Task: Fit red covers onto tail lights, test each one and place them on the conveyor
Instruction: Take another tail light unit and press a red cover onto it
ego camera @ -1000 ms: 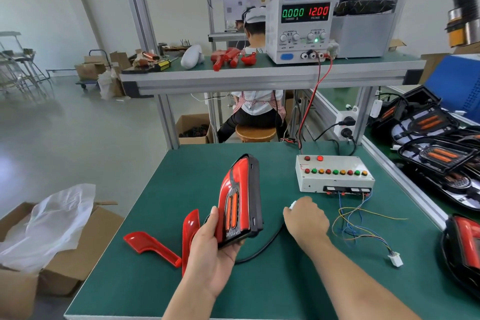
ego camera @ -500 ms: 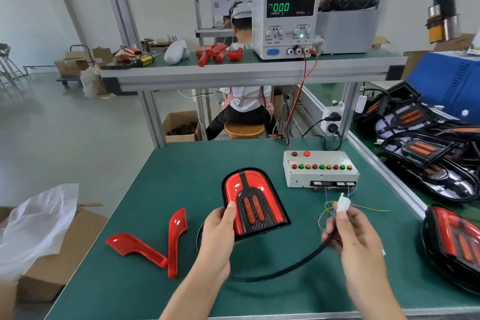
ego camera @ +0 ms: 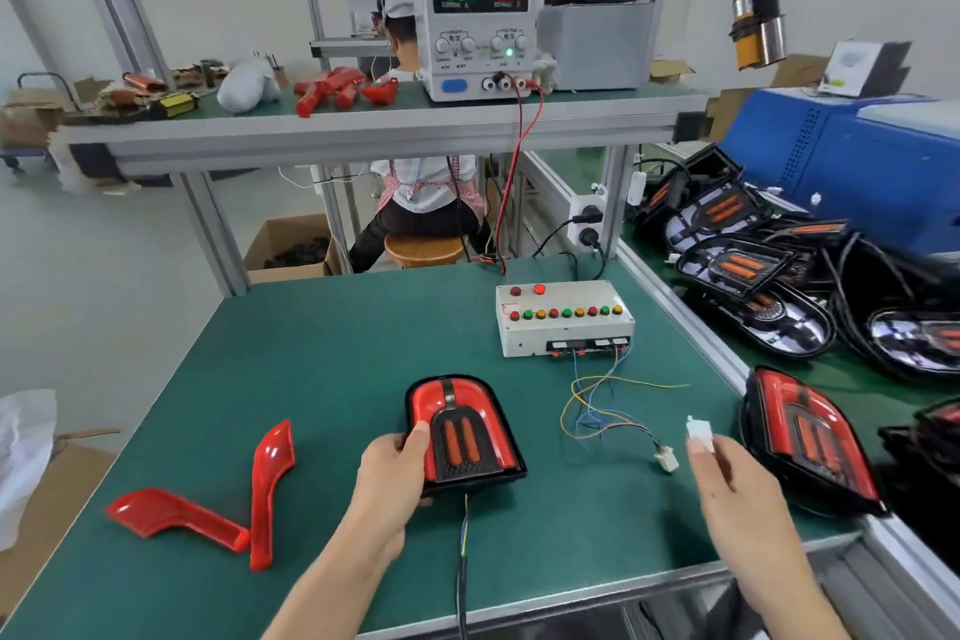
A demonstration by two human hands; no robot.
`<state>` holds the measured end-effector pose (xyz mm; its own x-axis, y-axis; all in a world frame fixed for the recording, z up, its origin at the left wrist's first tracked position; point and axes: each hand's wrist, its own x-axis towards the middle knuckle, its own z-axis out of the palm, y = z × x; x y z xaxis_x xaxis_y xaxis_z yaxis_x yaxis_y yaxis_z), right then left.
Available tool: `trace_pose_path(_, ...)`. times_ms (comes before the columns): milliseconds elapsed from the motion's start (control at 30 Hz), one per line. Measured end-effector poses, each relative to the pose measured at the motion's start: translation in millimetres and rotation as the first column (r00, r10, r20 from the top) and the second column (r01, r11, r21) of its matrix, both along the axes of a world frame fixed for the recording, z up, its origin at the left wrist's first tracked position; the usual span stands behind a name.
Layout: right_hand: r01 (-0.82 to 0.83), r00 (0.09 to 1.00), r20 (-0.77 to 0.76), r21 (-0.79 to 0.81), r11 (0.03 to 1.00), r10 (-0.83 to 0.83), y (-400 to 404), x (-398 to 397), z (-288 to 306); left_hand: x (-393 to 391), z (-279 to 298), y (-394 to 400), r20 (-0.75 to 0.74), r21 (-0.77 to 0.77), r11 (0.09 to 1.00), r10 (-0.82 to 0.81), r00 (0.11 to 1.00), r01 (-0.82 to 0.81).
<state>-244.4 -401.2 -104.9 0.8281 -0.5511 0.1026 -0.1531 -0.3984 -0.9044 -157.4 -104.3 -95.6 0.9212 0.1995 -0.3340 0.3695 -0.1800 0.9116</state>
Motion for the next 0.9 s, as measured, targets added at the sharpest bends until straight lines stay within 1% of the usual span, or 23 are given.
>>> trace_pose_path(100, 0.042, 0.999, -0.012, 0.074, 0.996, -0.042, 4.1, 7.1, -8.8, 6.4, -0.8, 2.3, -0.006, 0.054, 0.998, -0.037, 0.999, 0.038)
trace_pose_path(200, 0.052, 0.999, -0.008, 0.05, 0.997, -0.052, 3.1, 9.0, -17.6, 8.8, -0.5, 7.1, -0.015, 0.108, 0.989, -0.098, 0.995, 0.099)
trace_pose_path(300, -0.006, 1.0, 0.007, 0.006, 1.0, 0.006, -1.6, 6.7, -22.9, 10.0, -2.7, 14.5, -0.033, 0.056, 0.994, -0.094, 0.995, 0.095)
trace_pose_path(333, -0.016, 1.0, 0.014, 0.011, 1.0, 0.016, -3.4, 6.1, -24.5, 9.5, -3.1, 16.3, -0.027, 0.041, 0.995, -0.084, 0.996, 0.085)
trace_pose_path(367, -0.016, 1.0, 0.024, 0.03, 0.999, 0.015, -4.7, 5.9, -25.7, 7.7, -1.6, 16.9, -0.019, 0.059, 0.995, -0.08, 0.997, 0.081)
trace_pose_path(400, -0.009, 0.999, 0.039, 0.056, 0.998, 0.007, -5.5, 5.7, -26.4, 6.9, -0.6, 17.6, -0.007, 0.111, 0.99, -0.082, 0.997, 0.083)
trace_pose_path(433, -0.004, 0.999, 0.051, 0.081, 0.997, 0.0, -5.8, 5.7, -26.7, 5.6, 1.6, 17.7, 0.008, 0.196, 0.977, -0.089, 0.996, 0.086)
trace_pose_path(500, -0.009, 0.997, 0.078, 0.11, 0.994, 0.0, -5.4, 5.6, -27.6, 1.7, 9.9, 16.5, 0.04, 0.392, 0.916, -0.112, 0.993, 0.088)
trace_pose_path(533, -0.014, 0.996, 0.085, 0.12, 0.993, 0.004, -5.1, 5.7, -28.0, 0.2, 14.2, 15.7, 0.064, 0.462, 0.883, -0.128, 0.99, 0.085)
trace_pose_path(600, -0.027, 0.996, 0.093, 0.141, 0.99, 0.014, -4.7, 5.7, -28.4, -3.9, 22.1, 10.3, 0.154, 0.547, 0.837, -0.141, 0.978, 0.034)
trace_pose_path(633, -0.033, 0.995, 0.097, 0.159, 0.987, 0.018, -4.8, 5.8, -28.7, -6.3, 26.2, 5.5, 0.226, 0.572, 0.819, -0.124, 0.966, -0.029)
trace_pose_path(667, -0.037, 0.995, 0.102, 0.181, 0.983, 0.019, -5.1, 6.1, -28.9, -9.1, 29.4, -0.4, 0.345, 0.556, 0.824, -0.114, 0.932, -0.105)
trace_pose_path(700, -0.039, 0.994, 0.108, 0.206, 0.978, 0.017, -5.3, 6.5, -29.2, -13.1, 35.2, -8.6, 0.479, 0.504, 0.847, -0.115, 0.87, -0.166)
trace_pose_path(733, -0.036, 0.994, 0.113, 0.227, 0.973, 0.01, -5.7, 6.6, -29.5, -17.3, 41.8, -18.9, 0.581, 0.447, 0.879, -0.145, 0.801, -0.166)
trace_pose_path(767, -0.028, 0.994, 0.113, 0.239, 0.97, 0.001, -5.9, 6.9, -29.8, -21.9, 48.1, -32.3, 0.623, 0.413, 0.905, -0.198, 0.757, -0.103)
trace_pose_path(800, -0.019, 0.994, 0.107, 0.24, 0.971, -0.006, -6.0, 6.9, -30.6, -24.5, 49.6, -46.3, 0.625, 0.403, 0.915, -0.274, 0.731, -0.002)
trace_pose_path(833, -0.013, 0.995, 0.101, 0.228, 0.973, -0.01, -5.8, 7.0, -31.3, -26.2, 48.8, -62.1, 0.587, 0.401, 0.908, -0.355, 0.728, 0.12)
trace_pose_path(867, -0.01, 0.995, 0.097, 0.209, 0.978, -0.011, -5.3, 7.5, -32.0, -27.2, 45.3, -79.0, 0.515, 0.405, 0.88, -0.443, 0.734, 0.248)
trace_pose_path(900, -0.007, 0.996, 0.093, 0.185, 0.983, -0.01, -4.9, 7.8, -32.6, -27.4, 39.6, -95.8, 0.417, 0.424, 0.828, -0.538, 0.733, 0.366)
